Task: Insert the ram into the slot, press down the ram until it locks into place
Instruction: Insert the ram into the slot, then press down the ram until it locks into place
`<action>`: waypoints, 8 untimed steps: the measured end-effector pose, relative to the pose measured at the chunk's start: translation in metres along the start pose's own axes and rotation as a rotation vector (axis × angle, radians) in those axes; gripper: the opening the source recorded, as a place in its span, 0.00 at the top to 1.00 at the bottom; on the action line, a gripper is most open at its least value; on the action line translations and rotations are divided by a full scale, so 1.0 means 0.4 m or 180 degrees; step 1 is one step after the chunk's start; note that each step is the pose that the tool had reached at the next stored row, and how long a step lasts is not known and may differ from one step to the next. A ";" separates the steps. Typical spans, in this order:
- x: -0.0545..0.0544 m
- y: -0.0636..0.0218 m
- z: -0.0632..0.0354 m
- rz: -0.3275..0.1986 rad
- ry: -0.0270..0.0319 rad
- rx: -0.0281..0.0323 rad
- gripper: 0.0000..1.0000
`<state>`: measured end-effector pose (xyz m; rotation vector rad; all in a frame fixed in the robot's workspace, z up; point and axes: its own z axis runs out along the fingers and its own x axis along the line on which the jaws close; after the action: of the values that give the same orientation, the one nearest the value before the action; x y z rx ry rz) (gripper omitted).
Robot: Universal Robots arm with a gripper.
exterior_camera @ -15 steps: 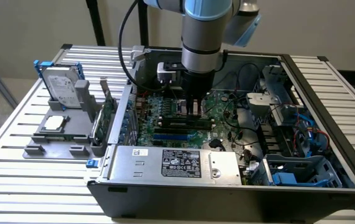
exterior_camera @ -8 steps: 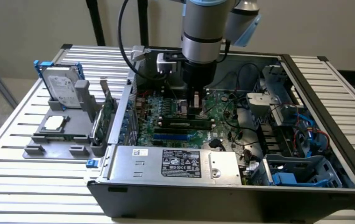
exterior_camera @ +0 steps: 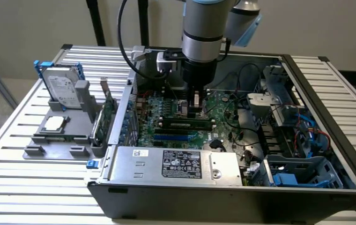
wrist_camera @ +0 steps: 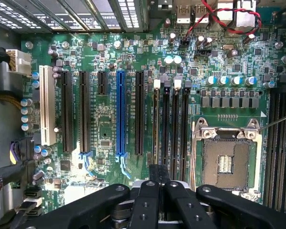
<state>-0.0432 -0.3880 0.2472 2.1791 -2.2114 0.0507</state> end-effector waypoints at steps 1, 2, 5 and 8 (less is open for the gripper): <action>0.000 0.000 0.000 0.0000 0.0000 0.0000 0.89; 0.000 0.000 0.000 0.0000 0.0000 0.0000 0.89; 0.000 0.000 0.000 0.0000 0.0000 0.0000 0.89; 0.000 0.000 0.000 0.0000 0.0000 0.0000 0.89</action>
<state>-0.0432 -0.3880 0.2472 2.1791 -2.2114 0.0506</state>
